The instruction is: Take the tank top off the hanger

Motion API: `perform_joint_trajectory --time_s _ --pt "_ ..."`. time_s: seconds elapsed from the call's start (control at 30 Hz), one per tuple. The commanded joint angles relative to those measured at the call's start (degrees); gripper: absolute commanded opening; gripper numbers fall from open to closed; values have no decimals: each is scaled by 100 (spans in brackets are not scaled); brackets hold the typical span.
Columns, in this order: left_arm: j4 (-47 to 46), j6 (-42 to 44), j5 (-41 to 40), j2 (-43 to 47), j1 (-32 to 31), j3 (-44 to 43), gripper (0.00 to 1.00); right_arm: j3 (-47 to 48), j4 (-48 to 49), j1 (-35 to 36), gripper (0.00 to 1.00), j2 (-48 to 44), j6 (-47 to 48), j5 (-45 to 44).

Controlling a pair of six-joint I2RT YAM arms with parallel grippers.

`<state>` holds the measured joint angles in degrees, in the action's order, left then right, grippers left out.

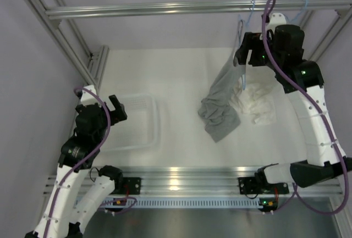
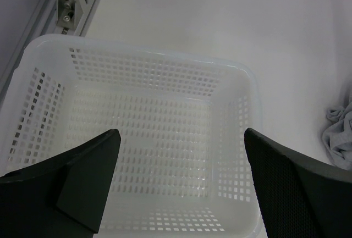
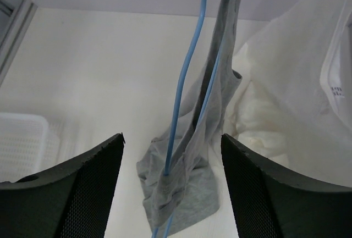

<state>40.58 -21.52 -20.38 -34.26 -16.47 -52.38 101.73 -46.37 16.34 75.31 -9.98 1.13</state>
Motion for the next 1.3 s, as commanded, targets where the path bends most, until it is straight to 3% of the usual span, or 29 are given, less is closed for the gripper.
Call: perform_joint_trajectory --time_s 0.0,0.23,0.47,0.53,0.6,0.7,0.87,1.27 --pt "-208 -19 95 25 30 44 99 619 -92 62 70 71 312 -481" --pt "-252 7 254 -54 30 53 99 1068 -328 308 51 1003 637 -1604" --pt "-278 34 377 -81 38 61 99 1006 -338 440 36 1091 646 -1554" --pt "-278 34 395 -81 30 61 99 971 -338 449 24 1170 672 -1580" --pt "-287 34 403 -81 30 61 99 971 -338 441 19 1205 673 -1615" --pt "-287 42 421 -81 30 70 99 997 -338 449 0 1267 664 -1607" --pt "-287 42 438 -81 30 70 99 963 -119 519 0 1083 717 -1721" --pt "-357 95 737 -142 38 96 99 -891 2711 371 0 -569 866 -1317"
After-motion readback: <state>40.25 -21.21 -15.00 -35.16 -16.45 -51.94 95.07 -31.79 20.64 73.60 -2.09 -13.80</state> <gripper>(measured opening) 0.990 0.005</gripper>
